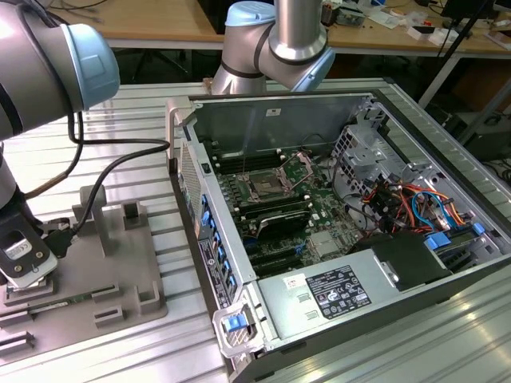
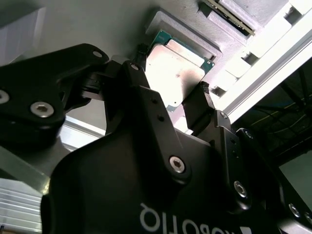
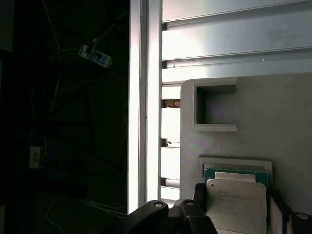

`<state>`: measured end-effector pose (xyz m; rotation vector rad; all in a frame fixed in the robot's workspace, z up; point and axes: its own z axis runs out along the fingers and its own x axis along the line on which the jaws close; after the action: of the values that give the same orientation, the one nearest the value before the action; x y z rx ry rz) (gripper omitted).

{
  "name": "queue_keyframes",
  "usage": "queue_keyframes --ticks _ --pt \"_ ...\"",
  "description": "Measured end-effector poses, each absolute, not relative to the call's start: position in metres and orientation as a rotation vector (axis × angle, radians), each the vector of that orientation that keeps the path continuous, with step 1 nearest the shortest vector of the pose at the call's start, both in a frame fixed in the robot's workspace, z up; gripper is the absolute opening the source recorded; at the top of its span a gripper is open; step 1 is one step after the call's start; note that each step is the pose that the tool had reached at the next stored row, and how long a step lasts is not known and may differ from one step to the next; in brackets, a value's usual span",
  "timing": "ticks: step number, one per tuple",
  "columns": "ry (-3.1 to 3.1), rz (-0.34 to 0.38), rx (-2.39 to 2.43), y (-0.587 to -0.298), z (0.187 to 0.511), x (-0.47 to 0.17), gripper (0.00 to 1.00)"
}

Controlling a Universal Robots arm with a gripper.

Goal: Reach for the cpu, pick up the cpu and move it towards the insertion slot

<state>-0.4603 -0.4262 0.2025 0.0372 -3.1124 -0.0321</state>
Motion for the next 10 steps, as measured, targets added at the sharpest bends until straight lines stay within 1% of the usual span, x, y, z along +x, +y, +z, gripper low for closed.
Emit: queue_keyframes --ticks 10 --pt "-3.112 -0.032 0.037 -0.4262 0.2118 -0.4603 0.55"
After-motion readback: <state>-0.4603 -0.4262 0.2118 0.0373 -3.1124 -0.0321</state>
